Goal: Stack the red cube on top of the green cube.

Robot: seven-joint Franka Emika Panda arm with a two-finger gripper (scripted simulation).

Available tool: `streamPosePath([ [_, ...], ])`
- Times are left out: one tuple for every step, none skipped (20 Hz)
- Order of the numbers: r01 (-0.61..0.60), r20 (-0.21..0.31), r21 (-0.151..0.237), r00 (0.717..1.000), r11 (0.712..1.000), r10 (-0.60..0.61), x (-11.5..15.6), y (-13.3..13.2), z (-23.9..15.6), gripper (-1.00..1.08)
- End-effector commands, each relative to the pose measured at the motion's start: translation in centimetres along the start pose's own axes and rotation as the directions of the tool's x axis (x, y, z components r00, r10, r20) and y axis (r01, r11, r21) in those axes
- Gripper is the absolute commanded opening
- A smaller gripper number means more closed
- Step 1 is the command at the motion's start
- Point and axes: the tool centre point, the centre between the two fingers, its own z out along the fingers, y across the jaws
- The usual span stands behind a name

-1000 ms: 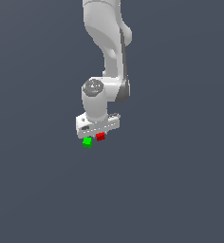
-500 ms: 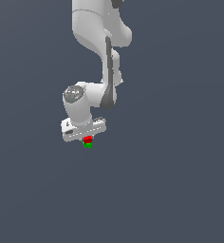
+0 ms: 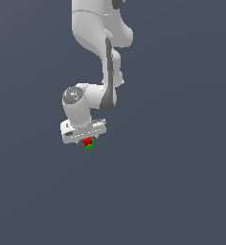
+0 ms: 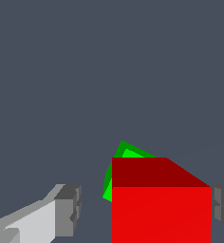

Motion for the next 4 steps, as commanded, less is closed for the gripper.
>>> streamPosePath([
  [0.000,0.000,0.000,1.000,1.000,0.000,0.01,0.00,0.00,1.00],
  [0.000,0.000,0.000,1.000,1.000,0.000,0.01,0.00,0.00,1.00],
  [0.000,0.000,0.000,1.000,1.000,0.000,0.01,0.00,0.00,1.00],
  [0.000,0.000,0.000,1.000,1.000,0.000,0.01,0.00,0.00,1.00],
])
